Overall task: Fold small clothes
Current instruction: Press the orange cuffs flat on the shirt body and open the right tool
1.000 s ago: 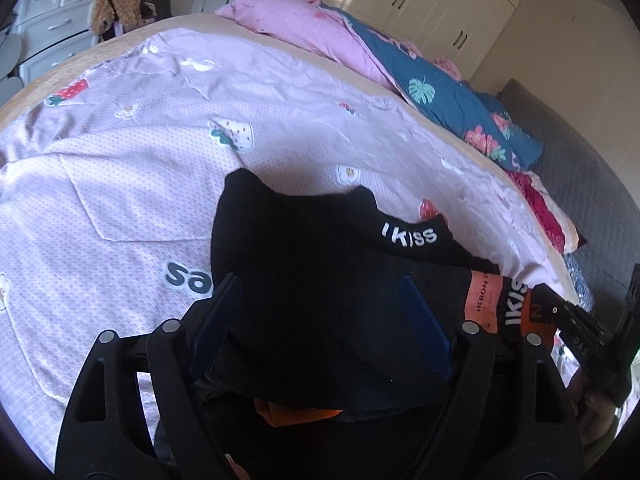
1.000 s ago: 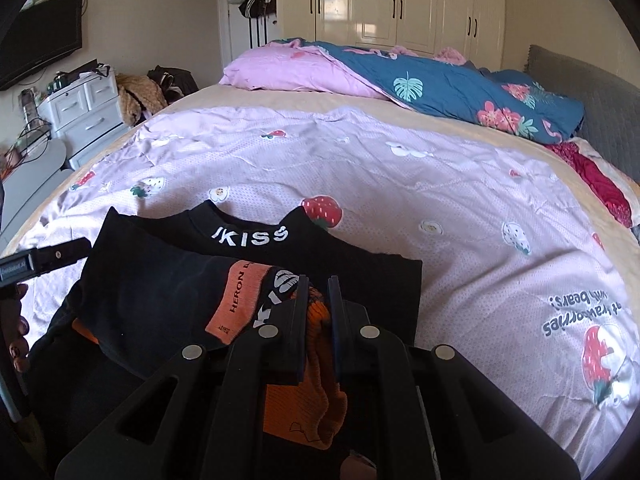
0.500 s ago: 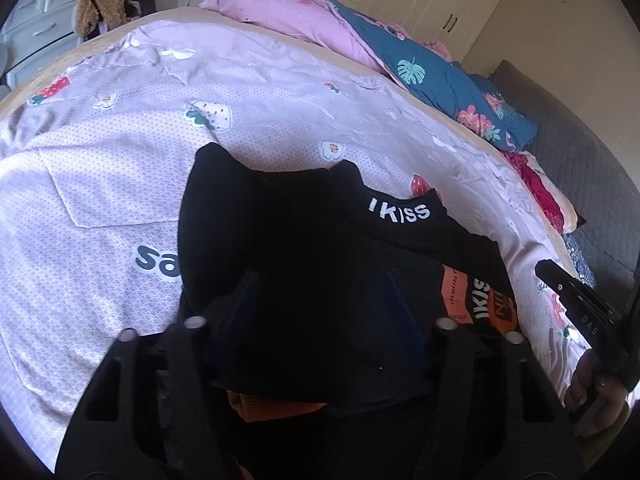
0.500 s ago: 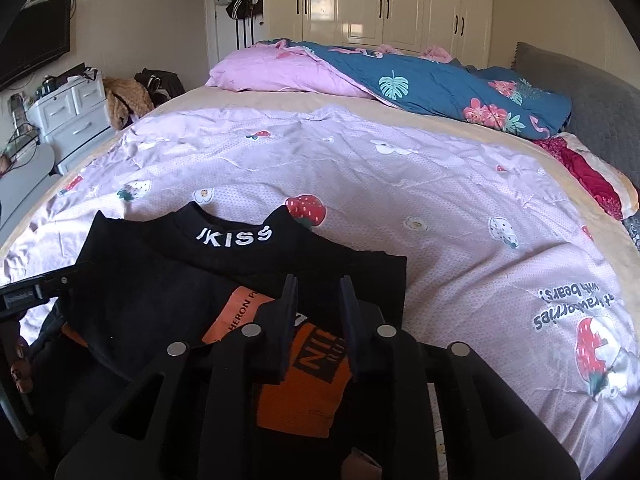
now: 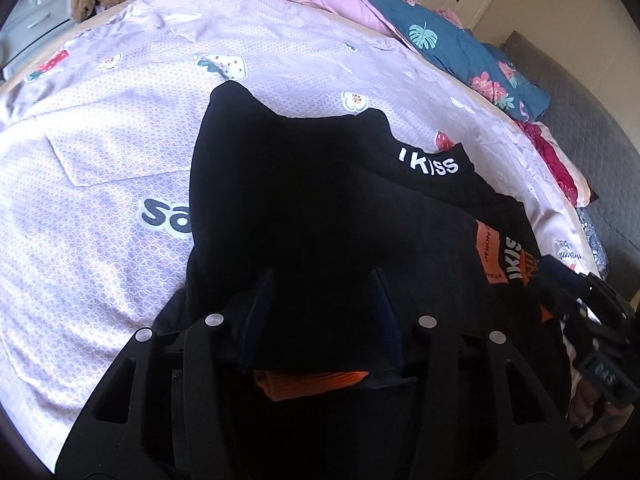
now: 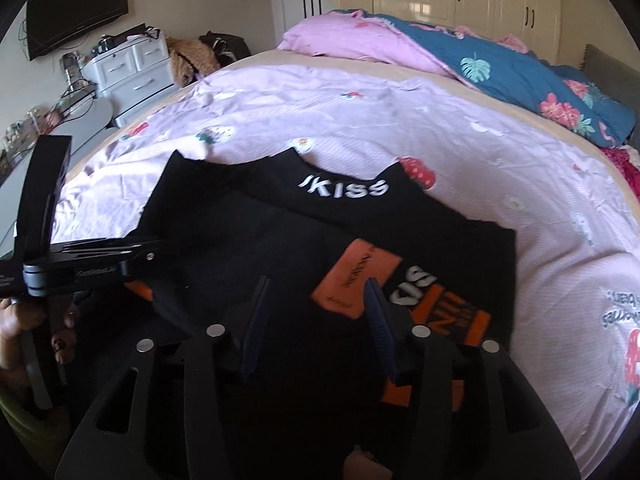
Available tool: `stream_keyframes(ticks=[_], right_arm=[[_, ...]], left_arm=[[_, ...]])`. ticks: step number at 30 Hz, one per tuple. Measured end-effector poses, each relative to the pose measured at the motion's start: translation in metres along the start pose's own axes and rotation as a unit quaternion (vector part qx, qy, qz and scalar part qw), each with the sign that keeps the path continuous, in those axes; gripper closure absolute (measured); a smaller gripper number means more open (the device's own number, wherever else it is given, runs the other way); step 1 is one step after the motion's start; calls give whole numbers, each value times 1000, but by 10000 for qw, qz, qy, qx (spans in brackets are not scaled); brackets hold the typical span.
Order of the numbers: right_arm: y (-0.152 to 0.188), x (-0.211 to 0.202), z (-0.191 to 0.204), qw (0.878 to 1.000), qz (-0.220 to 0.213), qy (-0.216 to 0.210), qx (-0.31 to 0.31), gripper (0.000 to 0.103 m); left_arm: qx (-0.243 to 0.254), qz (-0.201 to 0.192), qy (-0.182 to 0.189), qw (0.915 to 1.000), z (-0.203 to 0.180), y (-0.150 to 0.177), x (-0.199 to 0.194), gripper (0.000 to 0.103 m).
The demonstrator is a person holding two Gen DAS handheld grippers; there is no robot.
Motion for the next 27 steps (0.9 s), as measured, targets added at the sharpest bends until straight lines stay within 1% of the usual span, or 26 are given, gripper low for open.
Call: stream_keyframes(ticks=[4, 5, 6, 7, 10, 11, 12, 15, 19, 21, 23, 27], right_arm=[[4, 8, 11, 9998, 156, -16, -126, 55], [6, 9, 10, 9997, 207, 16, -118, 51], [9, 13, 6, 9995, 300, 85, -71, 48], [13, 16, 2, 9990, 403, 179, -3, 43], [23, 22, -12, 9974, 611, 358, 142, 42], [29, 26, -19, 9955, 753, 544, 167, 41], [33, 29, -25, 9944, 827, 629, 187, 41], [39, 31, -36, 9944, 861, 432, 440, 40], [37, 28, -32, 9945, 827, 561, 321, 38], [35, 25, -31, 9949, 798, 553, 284, 36], [34, 23, -32, 9951, 776, 519, 320, 31], [31, 19, -33, 9954, 722, 525, 350, 25]], left_arm=[[108, 2, -77, 9999, -2, 1, 0, 62], [142, 1, -105, 9998, -3, 1, 0, 62], [155, 0, -120, 9998, -3, 2, 0, 62], [158, 1, -121, 9998, -3, 2, -1, 62], [103, 17, -61, 9999, -2, 1, -1, 62], [80, 29, -32, 10000, -1, 1, -2, 62], [65, 39, -11, 10000, -1, 0, -1, 62], [70, 55, 3, 10000, -1, 0, -2, 62], [74, 55, -5, 10000, -1, 0, -2, 62], [113, 59, -6, 9999, -2, -1, -2, 60], [133, 62, -1, 9999, -4, -1, -2, 58], [190, 62, -51, 9998, -7, -1, 0, 58]])
Point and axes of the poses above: each gripper's, at about its wrist camera, not at the fingertips, and x roughly the way its jaws point, z to its left, y to its underside, the point moved 4 cm from there along x, roughly the way its jaws point, and after that the axes turned 4 degrees about -x, right-handed, at the moved point
